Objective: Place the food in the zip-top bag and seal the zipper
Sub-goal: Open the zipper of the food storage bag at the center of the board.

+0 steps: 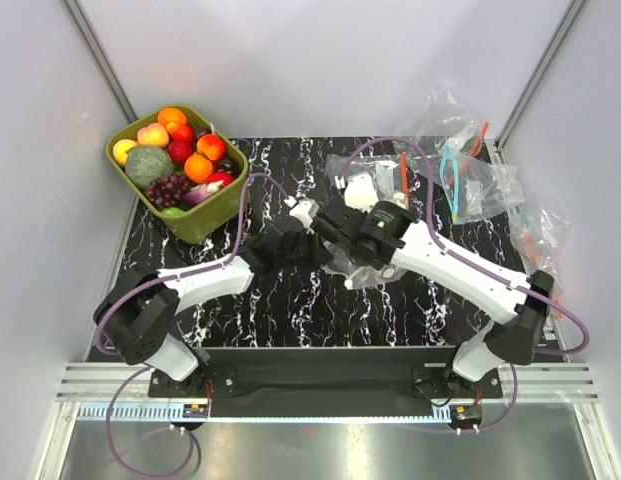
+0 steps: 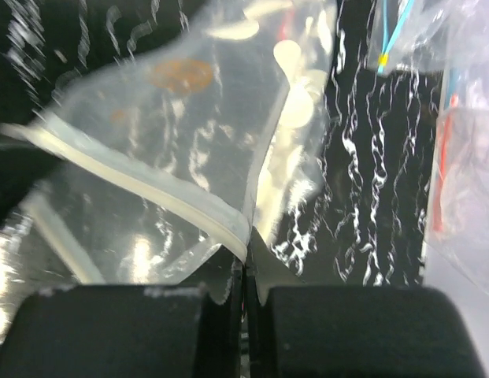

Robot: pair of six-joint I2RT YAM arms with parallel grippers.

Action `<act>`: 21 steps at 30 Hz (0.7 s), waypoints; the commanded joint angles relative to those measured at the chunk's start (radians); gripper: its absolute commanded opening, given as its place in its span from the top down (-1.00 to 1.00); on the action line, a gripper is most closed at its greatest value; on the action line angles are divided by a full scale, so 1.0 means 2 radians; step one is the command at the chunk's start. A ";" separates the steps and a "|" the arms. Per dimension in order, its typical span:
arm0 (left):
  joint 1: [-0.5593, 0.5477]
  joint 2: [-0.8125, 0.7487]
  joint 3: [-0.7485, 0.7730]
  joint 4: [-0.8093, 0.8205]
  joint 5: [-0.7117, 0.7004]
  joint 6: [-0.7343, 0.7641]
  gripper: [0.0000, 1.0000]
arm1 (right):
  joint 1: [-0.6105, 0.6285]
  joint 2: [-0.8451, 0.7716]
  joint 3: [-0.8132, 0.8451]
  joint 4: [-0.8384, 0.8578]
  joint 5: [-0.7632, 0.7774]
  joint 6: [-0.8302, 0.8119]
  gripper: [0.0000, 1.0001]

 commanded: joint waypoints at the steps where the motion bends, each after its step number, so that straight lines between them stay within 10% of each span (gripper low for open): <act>1: 0.004 0.004 0.016 -0.036 -0.057 0.016 1.00 | -0.020 0.018 -0.022 -0.027 -0.038 -0.020 1.00; 8: 0.004 0.014 0.013 -0.061 -0.139 0.036 0.72 | -0.029 0.034 -0.035 -0.003 -0.070 -0.037 1.00; 17: 0.004 -0.028 -0.003 -0.045 -0.126 0.049 -0.55 | -0.056 0.044 -0.040 0.049 -0.116 -0.079 1.00; 21: 0.006 -0.067 -0.012 -0.033 -0.092 0.044 -0.68 | -0.067 0.044 -0.044 0.072 -0.131 -0.096 1.00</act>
